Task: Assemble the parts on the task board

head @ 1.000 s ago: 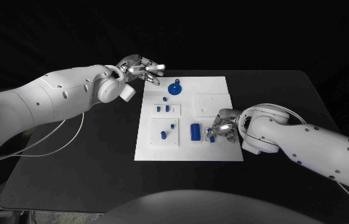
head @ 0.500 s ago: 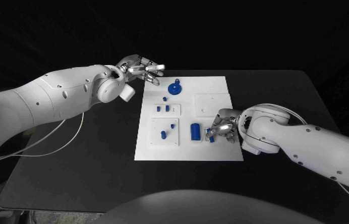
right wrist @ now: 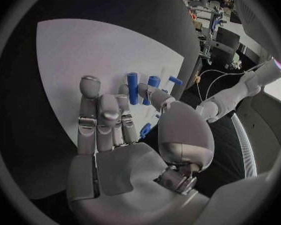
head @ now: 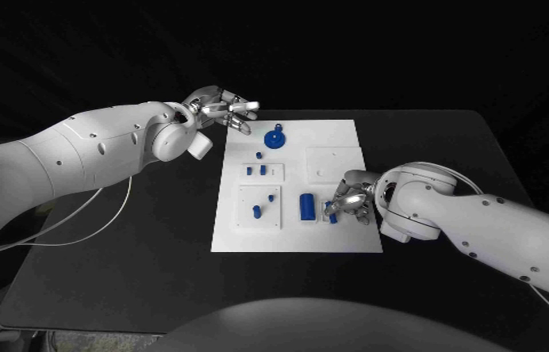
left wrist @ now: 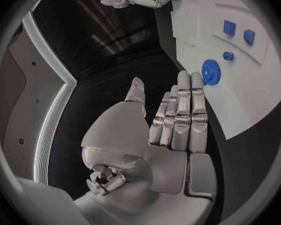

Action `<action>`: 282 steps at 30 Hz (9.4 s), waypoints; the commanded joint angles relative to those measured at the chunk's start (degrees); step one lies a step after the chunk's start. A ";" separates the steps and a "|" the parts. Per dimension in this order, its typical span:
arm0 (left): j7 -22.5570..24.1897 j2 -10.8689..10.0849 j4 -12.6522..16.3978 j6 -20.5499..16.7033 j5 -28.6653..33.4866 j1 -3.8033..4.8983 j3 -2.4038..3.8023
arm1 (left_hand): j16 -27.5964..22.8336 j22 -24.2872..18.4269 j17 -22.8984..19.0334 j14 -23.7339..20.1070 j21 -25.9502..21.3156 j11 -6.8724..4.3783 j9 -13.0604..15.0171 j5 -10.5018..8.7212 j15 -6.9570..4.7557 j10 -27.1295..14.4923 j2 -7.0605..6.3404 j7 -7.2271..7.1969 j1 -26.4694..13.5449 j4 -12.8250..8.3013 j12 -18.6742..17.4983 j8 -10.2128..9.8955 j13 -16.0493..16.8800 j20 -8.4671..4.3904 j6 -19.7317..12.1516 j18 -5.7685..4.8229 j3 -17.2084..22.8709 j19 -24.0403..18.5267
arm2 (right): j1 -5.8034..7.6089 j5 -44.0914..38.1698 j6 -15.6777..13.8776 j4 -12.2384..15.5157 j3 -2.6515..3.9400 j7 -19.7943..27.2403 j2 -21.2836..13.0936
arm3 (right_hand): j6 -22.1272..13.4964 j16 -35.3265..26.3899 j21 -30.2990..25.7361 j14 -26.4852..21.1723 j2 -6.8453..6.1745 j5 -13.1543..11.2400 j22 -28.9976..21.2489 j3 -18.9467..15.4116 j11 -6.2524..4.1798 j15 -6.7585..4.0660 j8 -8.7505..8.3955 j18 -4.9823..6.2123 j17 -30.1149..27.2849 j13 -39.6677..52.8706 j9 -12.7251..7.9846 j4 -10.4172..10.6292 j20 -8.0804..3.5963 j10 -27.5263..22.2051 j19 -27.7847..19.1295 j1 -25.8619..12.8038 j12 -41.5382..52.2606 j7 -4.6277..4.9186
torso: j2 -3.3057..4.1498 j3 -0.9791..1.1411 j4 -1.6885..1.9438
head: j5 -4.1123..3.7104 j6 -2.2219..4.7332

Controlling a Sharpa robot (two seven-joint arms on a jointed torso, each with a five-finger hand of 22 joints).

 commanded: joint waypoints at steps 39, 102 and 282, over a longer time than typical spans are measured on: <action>0.15 0.20 -0.03 1.00 0.11 -0.04 -0.05 | -0.09 -0.09 -0.06 -0.32 0.24 0.06 0.08 -0.08 0.05 -0.40 -0.15 -0.04 -0.65 0.40 0.05 0.20 0.06 0.25 -0.33 -0.34 0.05 0.06 | -0.06 -0.26 0.22 -1.73 0.02 -0.73 1.30 | 1.32 -0.39 -1.00 -0.18 -1.19 -13.13 1.53 -6.36 -0.45 -0.01 -1.41 -0.51 -0.28 -0.19 -3.69 3.96 0.09 0.14 2.57 2.92 0.85 -0.87 | -0.01 0.00 -0.01 | 0.03 -0.01; 0.09 0.12 -0.10 1.02 0.05 -0.11 -0.22 | -0.10 -0.15 -0.13 -0.37 0.24 0.07 0.08 -0.08 0.07 -0.44 -0.19 -0.04 -0.57 0.50 0.04 0.20 0.06 0.26 -0.35 -0.33 0.14 0.05 | -0.20 1.11 -0.54 1.90 0.03 1.87 -2.09 | 2.13 -0.36 0.19 -0.03 -1.99 -20.49 1.00 -14.81 -0.34 -0.01 -0.58 -0.46 -0.29 -0.04 -2.72 9.93 0.07 0.90 2.63 5.17 1.52 -0.84 | 0.02 0.04 0.02 | -0.09 -0.01; 17.04 -2.70 25.74 -44.01 18.99 -10.55 5.72 | -3.99 -11.15 -14.41 -80.15 -4.42 -6.61 -3.71 -2.83 -2.97 -64.85 -3.55 -9.10 -72.45 -2.91 -3.59 -3.50 -3.42 -1.64 -54.64 -3.53 10.32 -71.46 | 7.21 70.42 -48.06 -4.48 -8.48 65.81 -0.52 | -63.27 -59.09 -25.67 -82.56 9.12 -23.31 -74.91 -41.21 2.96 5.91 -9.13 -3.91 -72.52 -57.46 -64.55 9.04 7.26 -66.86 -83.93 -53.03 -57.42 -0.58 | -7.16 -1.39 2.52 | -5.19 15.62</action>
